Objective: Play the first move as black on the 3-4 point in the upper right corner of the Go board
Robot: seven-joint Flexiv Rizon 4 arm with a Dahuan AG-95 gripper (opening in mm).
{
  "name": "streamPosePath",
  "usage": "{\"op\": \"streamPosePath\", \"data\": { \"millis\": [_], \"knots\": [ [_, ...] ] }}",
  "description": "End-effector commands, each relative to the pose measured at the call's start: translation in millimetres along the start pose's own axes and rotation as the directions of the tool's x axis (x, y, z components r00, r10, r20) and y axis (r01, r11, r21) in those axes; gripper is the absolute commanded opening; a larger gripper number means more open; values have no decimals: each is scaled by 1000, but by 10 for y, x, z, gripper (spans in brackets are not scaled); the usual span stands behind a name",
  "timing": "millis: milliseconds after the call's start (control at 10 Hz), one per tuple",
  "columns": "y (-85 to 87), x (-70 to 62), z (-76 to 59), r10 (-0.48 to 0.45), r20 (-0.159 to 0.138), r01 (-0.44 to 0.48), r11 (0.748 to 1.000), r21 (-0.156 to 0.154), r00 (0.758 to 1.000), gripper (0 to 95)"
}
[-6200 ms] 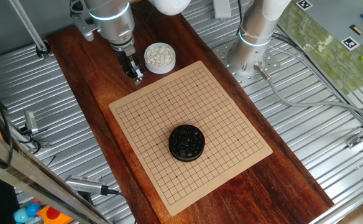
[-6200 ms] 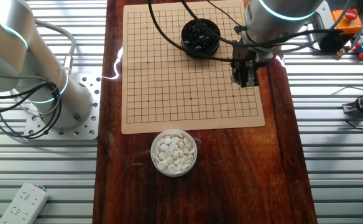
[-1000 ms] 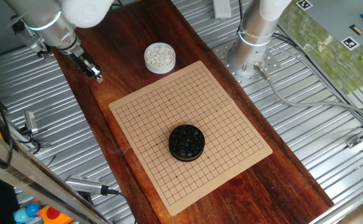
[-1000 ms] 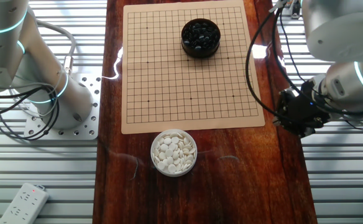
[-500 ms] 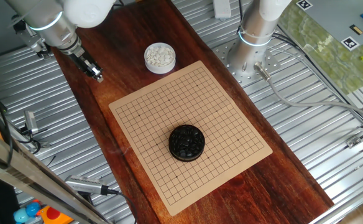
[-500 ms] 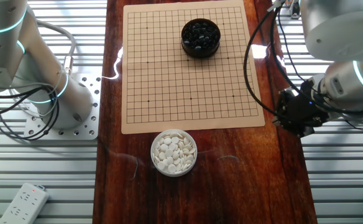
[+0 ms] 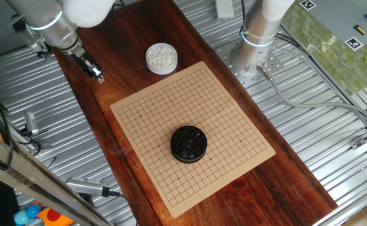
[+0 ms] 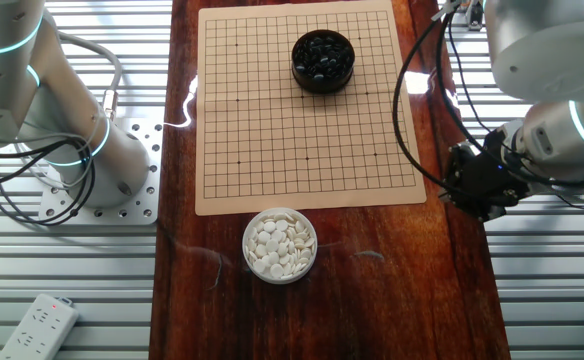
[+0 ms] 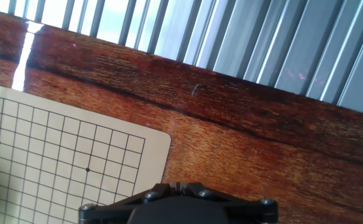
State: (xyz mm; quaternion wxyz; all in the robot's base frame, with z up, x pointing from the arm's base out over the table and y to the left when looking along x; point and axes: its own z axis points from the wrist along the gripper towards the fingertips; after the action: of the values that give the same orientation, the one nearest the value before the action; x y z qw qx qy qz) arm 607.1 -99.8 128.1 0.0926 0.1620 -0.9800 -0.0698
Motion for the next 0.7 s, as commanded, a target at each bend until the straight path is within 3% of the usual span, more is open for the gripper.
{"op": "streamPosePath", "data": {
  "millis": [100, 700],
  "knots": [
    [4, -2, 3, 21, 1, -21, 1000, -6, 1000, 0],
    [4, -2, 3, 60, 2, -60, 998, -2, 998, 0]
  ]
}}
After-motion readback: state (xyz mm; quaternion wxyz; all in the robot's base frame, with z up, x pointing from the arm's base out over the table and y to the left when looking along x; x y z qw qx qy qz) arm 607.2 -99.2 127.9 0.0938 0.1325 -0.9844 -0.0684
